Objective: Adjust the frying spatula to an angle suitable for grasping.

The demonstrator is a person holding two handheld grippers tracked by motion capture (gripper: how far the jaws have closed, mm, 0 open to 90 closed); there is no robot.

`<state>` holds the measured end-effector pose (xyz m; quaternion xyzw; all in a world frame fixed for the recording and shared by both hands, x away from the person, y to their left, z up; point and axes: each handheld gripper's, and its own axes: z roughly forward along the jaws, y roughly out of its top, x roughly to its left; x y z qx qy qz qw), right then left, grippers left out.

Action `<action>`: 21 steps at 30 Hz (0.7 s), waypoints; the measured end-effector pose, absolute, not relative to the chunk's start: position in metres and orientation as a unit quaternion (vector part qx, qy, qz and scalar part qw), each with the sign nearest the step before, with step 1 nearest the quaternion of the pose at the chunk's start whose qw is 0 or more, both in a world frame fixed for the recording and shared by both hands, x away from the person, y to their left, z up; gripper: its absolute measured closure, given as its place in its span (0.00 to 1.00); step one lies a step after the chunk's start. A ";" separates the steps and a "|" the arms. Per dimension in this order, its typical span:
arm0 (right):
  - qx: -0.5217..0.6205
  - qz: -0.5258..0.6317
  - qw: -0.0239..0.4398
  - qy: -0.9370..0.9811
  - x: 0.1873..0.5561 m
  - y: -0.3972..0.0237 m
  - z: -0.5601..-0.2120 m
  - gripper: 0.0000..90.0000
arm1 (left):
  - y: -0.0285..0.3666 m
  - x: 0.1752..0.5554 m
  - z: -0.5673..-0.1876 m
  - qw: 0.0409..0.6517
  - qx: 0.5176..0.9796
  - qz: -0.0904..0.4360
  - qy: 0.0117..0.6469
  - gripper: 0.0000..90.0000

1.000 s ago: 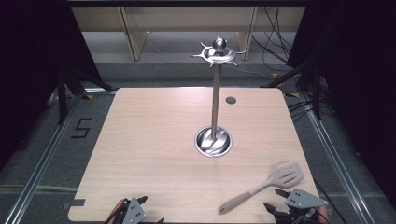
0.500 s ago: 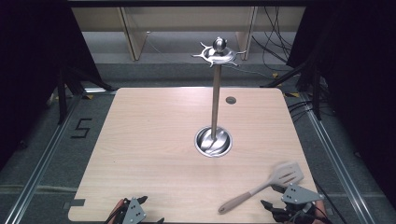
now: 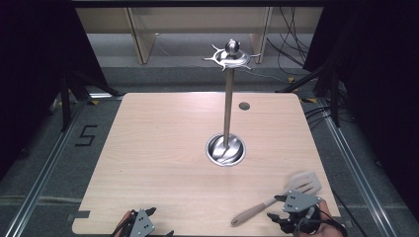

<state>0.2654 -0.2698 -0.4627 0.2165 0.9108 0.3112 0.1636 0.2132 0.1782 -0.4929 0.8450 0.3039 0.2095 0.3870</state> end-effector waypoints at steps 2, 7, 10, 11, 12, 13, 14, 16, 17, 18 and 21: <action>0.208 0.307 0.165 0.914 0.268 -0.267 -0.464 0.46 | 0.178 0.213 -0.493 0.390 0.842 0.209 0.309 0.17; 0.196 0.293 0.161 0.922 0.273 -0.263 -0.464 0.46 | 0.178 0.213 -0.493 0.388 0.845 0.205 0.305 0.17; 0.172 0.297 0.143 0.928 0.279 -0.258 -0.465 0.45 | 0.178 0.213 -0.493 0.387 0.845 0.209 0.304 0.17; 0.172 0.297 0.143 0.928 0.279 -0.258 -0.465 0.45 | 0.178 0.213 -0.493 0.387 0.845 0.209 0.304 0.17; 0.167 0.286 0.130 0.935 0.284 -0.253 -0.466 0.45 | 0.179 0.214 -0.493 0.389 0.845 0.212 0.299 0.17; 0.159 0.282 0.128 0.938 0.287 -0.252 -0.467 0.46 | 0.179 0.214 -0.493 0.389 0.844 0.211 0.302 0.17; 0.154 0.272 0.127 0.941 0.290 -0.249 -0.467 0.46 | 0.178 0.213 -0.493 0.393 0.841 0.205 0.310 0.17; 0.147 0.261 0.117 0.947 0.296 -0.244 -0.468 0.46 | 0.178 0.213 -0.494 0.393 0.839 0.205 0.316 0.17; 0.145 0.256 0.113 0.949 0.299 -0.241 -0.468 0.46 | 0.178 0.213 -0.494 0.388 0.842 0.209 0.312 0.17; 0.136 0.249 0.108 0.953 0.301 -0.239 -0.469 0.46 | 0.179 0.213 -0.493 0.387 0.843 0.205 0.312 0.17; 0.118 0.230 0.106 0.960 0.306 -0.233 -0.471 0.48 | 0.178 0.213 -0.493 0.394 0.840 0.200 0.314 0.17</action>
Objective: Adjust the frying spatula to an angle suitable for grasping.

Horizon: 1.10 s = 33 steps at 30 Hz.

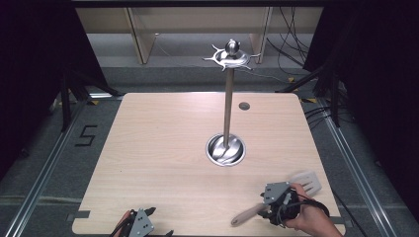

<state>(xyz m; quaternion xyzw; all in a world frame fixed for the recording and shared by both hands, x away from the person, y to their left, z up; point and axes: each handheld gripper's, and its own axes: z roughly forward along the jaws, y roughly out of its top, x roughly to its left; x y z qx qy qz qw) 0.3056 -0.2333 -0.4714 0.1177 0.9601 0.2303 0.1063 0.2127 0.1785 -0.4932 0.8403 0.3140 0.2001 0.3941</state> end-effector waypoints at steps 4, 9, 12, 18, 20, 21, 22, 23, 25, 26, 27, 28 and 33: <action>0.107 0.212 0.114 0.965 0.310 -0.233 -0.472 0.51 | 0.179 0.213 -0.493 0.388 0.844 0.196 0.313 0.17; 0.103 0.192 0.102 0.971 0.315 -0.239 -0.470 0.54 | 0.179 0.213 -0.493 0.389 0.842 0.202 0.314 0.17; 0.104 0.182 0.100 0.973 0.315 -0.240 -0.470 0.54 | 0.178 0.213 -0.494 0.393 0.839 0.203 0.317 0.17; 0.090 0.166 0.081 0.979 0.317 -0.240 -0.475 0.58 | 0.179 0.213 -0.494 0.388 0.841 0.208 0.314 0.17; 0.083 0.163 0.080 0.980 0.319 -0.239 -0.477 0.60 | 0.179 0.213 -0.493 0.389 0.844 0.195 0.316 0.17; 0.083 0.159 0.079 0.981 0.320 -0.238 -0.477 0.61 | 0.179 0.214 -0.494 0.388 0.841 0.209 0.314 0.17; 0.075 0.157 0.077 0.982 0.321 -0.237 -0.477 0.61 | 0.179 0.213 -0.494 0.391 0.840 0.205 0.315 0.17; 0.075 0.154 0.075 0.982 0.322 -0.237 -0.478 0.62 | 0.178 0.213 -0.495 0.398 0.836 0.201 0.320 0.17; 0.073 0.146 0.077 0.984 0.322 -0.235 -0.477 0.63 | 0.179 0.213 -0.494 0.390 0.841 0.205 0.316 0.17; 0.071 0.142 0.075 0.984 0.322 -0.234 -0.477 0.64 | 0.178 0.213 -0.494 0.394 0.838 0.201 0.318 0.17; 0.069 0.142 0.073 0.985 0.322 -0.234 -0.477 0.64 | 0.178 0.213 -0.494 0.394 0.839 0.202 0.318 0.17; 0.060 0.139 0.076 0.986 0.324 -0.233 -0.478 0.64 | 0.177 0.212 -0.495 0.401 0.834 0.200 0.322 0.17; 0.046 0.124 0.079 0.988 0.326 -0.230 -0.477 0.66 | 0.179 0.213 -0.493 0.390 0.843 0.196 0.314 0.17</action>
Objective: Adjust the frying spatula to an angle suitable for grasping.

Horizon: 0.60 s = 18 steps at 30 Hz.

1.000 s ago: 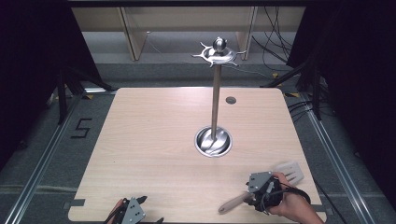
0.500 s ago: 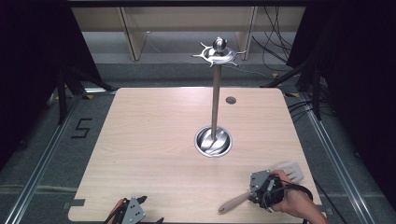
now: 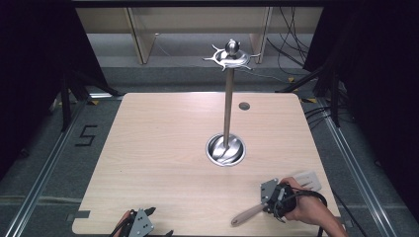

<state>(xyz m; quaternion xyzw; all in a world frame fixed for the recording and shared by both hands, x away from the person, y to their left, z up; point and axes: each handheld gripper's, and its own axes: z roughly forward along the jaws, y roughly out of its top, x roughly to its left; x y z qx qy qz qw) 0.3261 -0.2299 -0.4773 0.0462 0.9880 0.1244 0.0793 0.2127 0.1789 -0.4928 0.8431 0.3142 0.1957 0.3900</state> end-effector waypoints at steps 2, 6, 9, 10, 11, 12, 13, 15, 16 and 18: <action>0.035 0.118 0.074 0.990 0.328 -0.229 -0.477 0.67 | 0.180 0.214 -0.493 0.388 0.845 0.206 0.304 0.17; 0.024 0.101 0.064 0.993 0.332 -0.225 -0.476 0.69 | 0.180 0.213 -0.493 0.389 0.844 0.193 0.315 0.17; 0.019 0.086 0.058 0.994 0.333 -0.222 -0.475 0.70 | 0.179 0.213 -0.493 0.390 0.843 0.197 0.313 0.17; 0.011 0.086 0.054 0.995 0.335 -0.221 -0.475 0.71 | 0.179 0.213 -0.493 0.391 0.843 0.200 0.312 0.17; 0.008 0.077 0.054 0.995 0.335 -0.220 -0.474 0.71 | 0.179 0.213 -0.493 0.391 0.843 0.197 0.313 0.17; 0.005 0.071 0.054 0.996 0.335 -0.220 -0.474 0.72 | 0.179 0.213 -0.493 0.391 0.842 0.197 0.314 0.17; 0.004 0.066 0.051 0.997 0.335 -0.218 -0.474 0.72 | 0.179 0.213 -0.493 0.391 0.842 0.197 0.315 0.17; -0.024 0.059 0.052 0.997 0.337 -0.215 -0.474 0.74 | 0.178 0.212 -0.493 0.399 0.838 0.196 0.318 0.17; -0.023 0.041 0.053 0.997 0.336 -0.214 -0.473 0.75 | 0.178 0.212 -0.493 0.400 0.837 0.196 0.318 0.17; -0.062 0.038 0.055 0.996 0.338 -0.211 -0.473 0.77 | 0.179 0.213 -0.493 0.396 0.839 0.196 0.318 0.17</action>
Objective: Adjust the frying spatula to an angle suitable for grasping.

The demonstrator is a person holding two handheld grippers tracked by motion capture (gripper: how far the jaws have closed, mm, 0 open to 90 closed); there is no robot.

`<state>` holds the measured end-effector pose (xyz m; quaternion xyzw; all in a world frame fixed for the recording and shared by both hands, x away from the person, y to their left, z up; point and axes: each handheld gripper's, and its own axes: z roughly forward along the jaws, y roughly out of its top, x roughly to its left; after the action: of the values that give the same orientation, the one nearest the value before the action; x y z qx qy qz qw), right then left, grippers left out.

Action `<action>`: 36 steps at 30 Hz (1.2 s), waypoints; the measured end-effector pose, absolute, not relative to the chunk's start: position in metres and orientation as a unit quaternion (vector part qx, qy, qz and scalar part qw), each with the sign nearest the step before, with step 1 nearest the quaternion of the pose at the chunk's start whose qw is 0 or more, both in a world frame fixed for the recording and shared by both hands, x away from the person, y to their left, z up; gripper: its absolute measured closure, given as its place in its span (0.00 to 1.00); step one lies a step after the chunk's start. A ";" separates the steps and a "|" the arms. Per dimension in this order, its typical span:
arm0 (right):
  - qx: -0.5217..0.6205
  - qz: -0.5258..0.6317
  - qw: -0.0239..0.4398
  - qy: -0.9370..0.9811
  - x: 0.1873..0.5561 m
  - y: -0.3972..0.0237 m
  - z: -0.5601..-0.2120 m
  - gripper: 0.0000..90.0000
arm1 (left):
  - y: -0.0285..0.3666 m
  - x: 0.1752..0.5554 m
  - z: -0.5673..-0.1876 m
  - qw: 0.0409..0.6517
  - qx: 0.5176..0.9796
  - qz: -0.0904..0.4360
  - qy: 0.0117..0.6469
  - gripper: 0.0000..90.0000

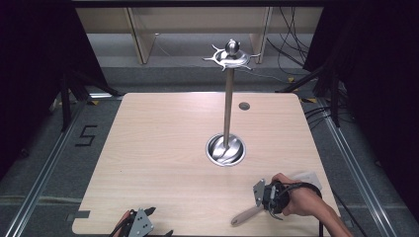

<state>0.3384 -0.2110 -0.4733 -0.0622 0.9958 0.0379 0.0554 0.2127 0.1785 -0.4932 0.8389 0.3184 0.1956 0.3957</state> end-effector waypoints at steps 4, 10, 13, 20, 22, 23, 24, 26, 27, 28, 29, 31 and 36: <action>-0.051 0.024 0.054 0.997 0.336 -0.209 -0.473 0.79 | 0.180 0.213 -0.492 0.394 0.841 0.207 0.306 0.17; -0.066 0.039 0.063 0.995 0.341 -0.209 -0.473 0.85 | 0.179 0.214 -0.493 0.395 0.841 0.207 0.307 0.17; -0.051 0.039 0.053 0.997 0.342 -0.209 -0.474 0.86 | 0.180 0.214 -0.492 0.393 0.842 0.207 0.305 0.17; -0.047 0.044 0.064 0.996 0.343 -0.209 -0.473 0.86 | 0.179 0.213 -0.493 0.402 0.836 0.205 0.312 0.17; -0.047 0.056 0.080 0.994 0.345 -0.211 -0.471 0.86 | 0.179 0.213 -0.493 0.401 0.837 0.202 0.312 0.17; -0.031 0.058 0.081 0.995 0.344 -0.213 -0.470 0.86 | 0.179 0.213 -0.493 0.395 0.840 0.194 0.317 0.17; -0.020 0.065 0.082 0.994 0.344 -0.214 -0.468 0.86 | 0.179 0.213 -0.493 0.393 0.841 0.196 0.317 0.17; 0.017 0.081 0.087 0.993 0.342 -0.218 -0.462 0.86 | 0.179 0.213 -0.493 0.395 0.840 0.196 0.316 0.17; 0.004 0.092 0.094 0.991 0.346 -0.219 -0.459 0.86 | 0.179 0.213 -0.493 0.396 0.840 0.196 0.316 0.17; 0.031 0.094 0.098 0.990 0.345 -0.222 -0.456 0.86 | 0.179 0.213 -0.493 0.393 0.840 0.197 0.317 0.17; 0.026 0.111 0.102 0.988 0.347 -0.224 -0.453 0.86 | 0.180 0.213 -0.493 0.392 0.842 0.197 0.315 0.17; 0.044 0.133 0.113 0.984 0.348 -0.229 -0.447 0.86 | 0.179 0.213 -0.493 0.392 0.841 0.197 0.316 0.17; 0.079 0.177 0.130 0.972 0.351 -0.242 -0.431 0.86 | 0.180 0.213 -0.493 0.392 0.841 0.198 0.317 0.17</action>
<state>0.3510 -0.2422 -0.4315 0.0788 0.9723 0.1773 0.1305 0.2132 0.1797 -0.4926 0.8407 0.3167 0.1979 0.3921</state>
